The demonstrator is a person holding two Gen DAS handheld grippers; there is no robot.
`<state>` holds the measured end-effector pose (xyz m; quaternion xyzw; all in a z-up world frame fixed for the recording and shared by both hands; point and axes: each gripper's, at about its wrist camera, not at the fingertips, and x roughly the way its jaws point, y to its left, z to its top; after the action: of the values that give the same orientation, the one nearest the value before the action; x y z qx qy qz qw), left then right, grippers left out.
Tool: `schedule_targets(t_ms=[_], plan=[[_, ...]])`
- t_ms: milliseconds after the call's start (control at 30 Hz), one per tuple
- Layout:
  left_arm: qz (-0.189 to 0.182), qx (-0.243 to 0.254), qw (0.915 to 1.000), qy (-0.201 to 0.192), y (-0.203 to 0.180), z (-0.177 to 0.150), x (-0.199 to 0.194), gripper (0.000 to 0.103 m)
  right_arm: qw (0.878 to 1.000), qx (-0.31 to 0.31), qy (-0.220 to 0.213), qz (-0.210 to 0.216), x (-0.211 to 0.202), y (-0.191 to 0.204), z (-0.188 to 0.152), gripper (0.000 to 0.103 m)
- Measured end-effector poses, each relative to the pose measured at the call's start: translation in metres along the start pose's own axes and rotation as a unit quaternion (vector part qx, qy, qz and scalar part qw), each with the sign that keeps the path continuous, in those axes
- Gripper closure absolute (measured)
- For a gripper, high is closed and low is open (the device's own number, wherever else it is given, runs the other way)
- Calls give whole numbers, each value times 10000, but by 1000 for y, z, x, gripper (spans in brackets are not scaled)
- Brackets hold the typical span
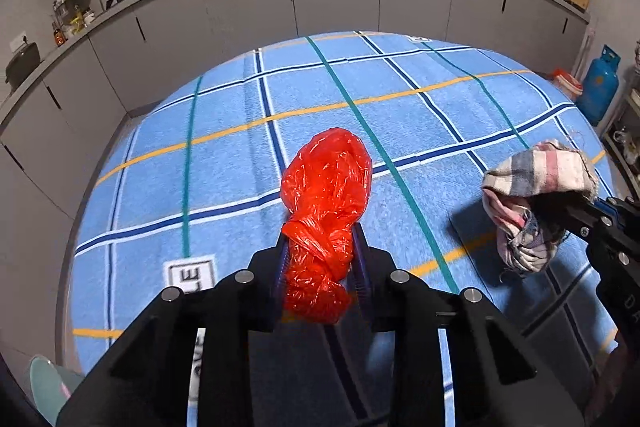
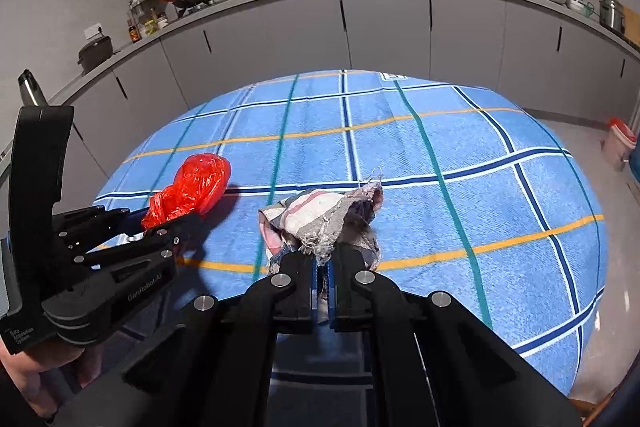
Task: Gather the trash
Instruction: 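Grasp the red bag with the left tool while the right tool grasps the striped cloth, then carry the red bag and striped cloth over the teal bin with both tools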
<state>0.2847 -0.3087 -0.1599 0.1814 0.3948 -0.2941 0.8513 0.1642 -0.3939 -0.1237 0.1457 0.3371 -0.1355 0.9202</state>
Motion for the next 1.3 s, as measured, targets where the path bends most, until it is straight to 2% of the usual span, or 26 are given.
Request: schedule_targets(t_ms=[567,1300], plan=[[534,-667,9961,-229,64,-57,-79,74,9960,-495,-226,705,-43,78,-14,99],[1072,-1456,9824,-464,135,-130,-154,74,9790,-1259,-254,1581,-71,173,-41,99]])
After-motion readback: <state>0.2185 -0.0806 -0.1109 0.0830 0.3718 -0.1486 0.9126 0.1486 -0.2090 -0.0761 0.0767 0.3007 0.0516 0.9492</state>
